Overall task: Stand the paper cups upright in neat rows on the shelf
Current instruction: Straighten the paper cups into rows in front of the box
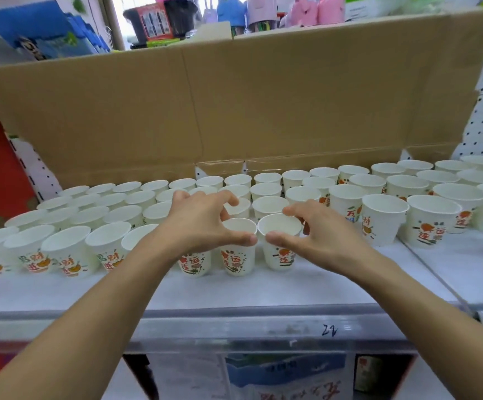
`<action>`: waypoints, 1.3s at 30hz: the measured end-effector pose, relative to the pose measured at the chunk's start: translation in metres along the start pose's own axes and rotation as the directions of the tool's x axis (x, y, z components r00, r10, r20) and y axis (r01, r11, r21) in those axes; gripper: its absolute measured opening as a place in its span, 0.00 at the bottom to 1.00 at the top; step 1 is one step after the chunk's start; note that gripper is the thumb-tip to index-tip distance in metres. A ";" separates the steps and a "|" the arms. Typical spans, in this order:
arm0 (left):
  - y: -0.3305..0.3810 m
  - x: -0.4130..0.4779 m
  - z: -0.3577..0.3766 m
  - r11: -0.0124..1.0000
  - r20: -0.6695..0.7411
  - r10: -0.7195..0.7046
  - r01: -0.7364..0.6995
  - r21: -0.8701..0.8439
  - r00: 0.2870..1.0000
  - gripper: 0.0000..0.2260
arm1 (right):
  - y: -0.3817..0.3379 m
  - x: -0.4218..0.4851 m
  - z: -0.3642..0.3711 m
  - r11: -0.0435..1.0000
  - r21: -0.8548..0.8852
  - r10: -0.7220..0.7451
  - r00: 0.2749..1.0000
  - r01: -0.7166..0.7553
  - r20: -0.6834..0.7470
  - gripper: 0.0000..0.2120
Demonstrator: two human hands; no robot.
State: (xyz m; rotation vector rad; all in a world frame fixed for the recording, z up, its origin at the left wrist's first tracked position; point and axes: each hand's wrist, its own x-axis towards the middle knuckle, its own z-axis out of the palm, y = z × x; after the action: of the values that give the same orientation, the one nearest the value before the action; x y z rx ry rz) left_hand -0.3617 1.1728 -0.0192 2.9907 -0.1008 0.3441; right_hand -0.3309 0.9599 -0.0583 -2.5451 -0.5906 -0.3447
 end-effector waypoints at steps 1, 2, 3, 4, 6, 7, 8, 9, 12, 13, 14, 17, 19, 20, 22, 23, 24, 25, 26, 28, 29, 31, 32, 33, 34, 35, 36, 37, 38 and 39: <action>0.000 0.000 -0.001 1.000 -0.002 -0.003 0.003 0.012 1.000 0.34 | -0.004 0.000 0.002 0.999 -0.049 0.001 1.000 -0.002 -0.019 0.35; -0.001 0.000 -0.001 1.000 -0.003 -0.006 0.006 0.023 1.000 0.34 | -0.007 0.001 0.003 0.996 -0.090 -0.002 0.999 -0.002 -0.044 0.35; -0.002 0.000 -0.001 0.999 -0.005 -0.006 0.006 0.033 1.000 0.34 | -0.009 0.000 0.004 0.992 -0.123 -0.005 0.998 -0.003 -0.066 0.35; -0.003 0.000 -0.001 0.999 -0.006 -0.004 0.004 0.041 1.000 0.34 | -0.011 0.000 0.005 0.988 -0.152 -0.006 0.997 -0.006 -0.080 0.36; -0.005 -0.001 -0.002 0.999 -0.004 0.004 -0.004 0.042 1.000 0.35 | -0.013 0.000 0.007 0.980 -0.201 -0.012 0.995 -0.008 -0.096 0.37; -0.006 -0.001 -0.002 0.999 -0.002 0.011 -0.011 0.039 1.000 0.35 | -0.013 0.000 0.007 0.976 -0.216 -0.018 0.995 -0.004 -0.100 0.37; -0.007 -0.001 -0.002 0.999 0.001 0.017 -0.017 0.035 1.000 0.35 | -0.013 -0.001 0.008 0.975 -0.224 -0.024 0.994 0.000 -0.103 0.36; -0.008 -0.001 -0.002 0.999 0.004 0.023 -0.023 0.033 1.000 0.35 | -0.013 -0.001 0.008 0.974 -0.225 -0.027 0.994 0.003 -0.102 0.36; -0.008 -0.001 -0.002 0.999 0.016 0.038 -0.039 0.029 0.999 0.35 | -0.012 -0.005 0.005 0.979 -0.205 -0.012 0.996 -0.006 -0.085 0.38; -0.009 -0.001 -0.003 0.999 0.011 0.048 -0.049 0.025 0.999 0.37 | -0.012 -0.008 0.002 0.981 -0.195 -0.014 0.996 -0.003 -0.088 0.38; -0.010 0.000 -0.004 0.998 0.000 0.061 -0.061 0.018 0.998 0.38 | -0.011 -0.010 -0.001 0.983 -0.181 -0.016 0.996 0.000 -0.091 0.38; -0.007 0.001 -0.012 0.990 -0.017 0.117 -0.118 -0.075 0.993 0.34 | 0.003 -0.011 -0.016 0.990 -0.142 0.006 0.996 -0.017 -0.084 0.37; -0.001 0.005 -0.019 0.966 0.009 0.187 -0.182 -0.183 0.982 0.30 | 0.024 -0.001 -0.027 0.987 -0.156 0.010 0.993 -0.029 -0.118 0.31; 0.003 0.009 -0.021 0.948 0.019 0.225 -0.215 -0.235 0.974 0.27 | 0.037 0.005 -0.034 0.986 -0.162 0.007 0.989 -0.031 -0.145 0.27; 0.015 0.025 -0.025 0.913 0.004 0.294 -0.280 -0.296 0.956 0.19 | 0.057 0.020 -0.050 0.983 -0.177 0.006 0.985 -0.036 -0.170 0.19; 0.022 0.036 -0.026 0.903 -0.010 0.319 -0.307 -0.300 0.948 0.16 | 0.065 0.027 -0.057 0.981 -0.191 0.005 0.987 -0.036 -0.160 0.16; 0.029 0.048 -0.025 0.898 -0.018 0.339 -0.329 -0.292 0.941 0.13 | 0.071 0.035 -0.064 0.978 -0.208 0.004 0.991 -0.033 -0.135 0.13; 0.036 0.061 -0.023 0.896 -0.014 0.359 -0.349 -0.276 0.933 0.11 | 0.074 0.041 -0.070 0.973 -0.232 -0.004 0.995 -0.020 -0.103 0.12; 0.044 0.075 -0.020 0.897 0.001 0.379 -0.367 -0.245 0.925 0.11 | 0.075 0.048 -0.075 0.964 -0.267 -0.011 0.998 -0.005 -0.060 0.11; 0.059 0.098 -0.009 0.910 0.054 0.403 -0.393 -0.132 0.914 0.12 | 0.076 0.060 -0.080 0.927 -0.375 -0.012 0.999 0.029 0.049 0.14; 0.066 0.108 -0.003 0.916 0.081 0.400 -0.396 -0.066 0.913 0.14 | 0.076 0.066 -0.081 0.900 -0.433 0.006 0.994 0.042 0.110 0.15; 0.076 0.122 0.009 0.920 0.113 0.383 -0.390 0.044 0.917 0.15 | 0.078 0.074 -0.077 0.847 -0.525 0.041 0.977 0.077 0.210 0.17; 0.080 0.126 0.014 0.918 0.124 0.379 -0.390 0.080 0.917 0.14 | 0.081 0.078 -0.074 0.827 -0.550 0.029 0.970 0.112 0.242 0.16; 0.083 0.129 0.017 0.913 0.132 0.381 -0.395 0.100 0.915 0.11 | 0.085 0.080 -0.071 0.814 -0.560 0.001 0.964 0.154 0.268 0.13; 0.085 0.132 0.019 0.910 0.137 0.386 -0.401 0.104 0.912 0.08 | 0.089 0.081 -0.069 0.809 -0.557 -0.024 0.957 0.187 0.288 0.10; 0.087 0.133 0.020 0.908 0.139 0.393 -0.407 0.096 0.909 0.07 | 0.093 0.081 -0.070 0.810 -0.548 -0.038 0.952 0.208 0.305 0.09; 0.088 0.132 0.020 0.907 0.143 0.400 -0.413 0.078 0.905 0.06 | 0.097 0.080 -0.072 0.818 -0.531 -0.045 0.944 0.223 0.328 0.09; 0.090 0.129 0.020 0.905 0.150 0.411 -0.423 0.055 0.899 0.06 | 0.099 0.077 -0.076 0.830 -0.504 -0.048 0.932 0.238 0.360 0.09; 0.092 0.125 0.019 0.898 0.159 0.428 -0.438 0.033 0.889 0.07 | 0.099 0.073 -0.081 0.849 -0.468 -0.038 0.912 0.245 0.408 0.10; 0.094 0.119 0.018 0.887 0.175 0.451 -0.461 0.017 0.875 0.07 | 0.098 0.069 -0.088 0.873 -0.423 -0.018 0.885 0.241 0.465 0.10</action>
State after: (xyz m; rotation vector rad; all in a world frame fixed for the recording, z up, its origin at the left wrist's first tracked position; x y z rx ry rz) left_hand -0.2497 1.0717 0.0023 3.0153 -0.8387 0.1375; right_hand -0.2363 0.8612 -0.0013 -3.0944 -0.9576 0.0839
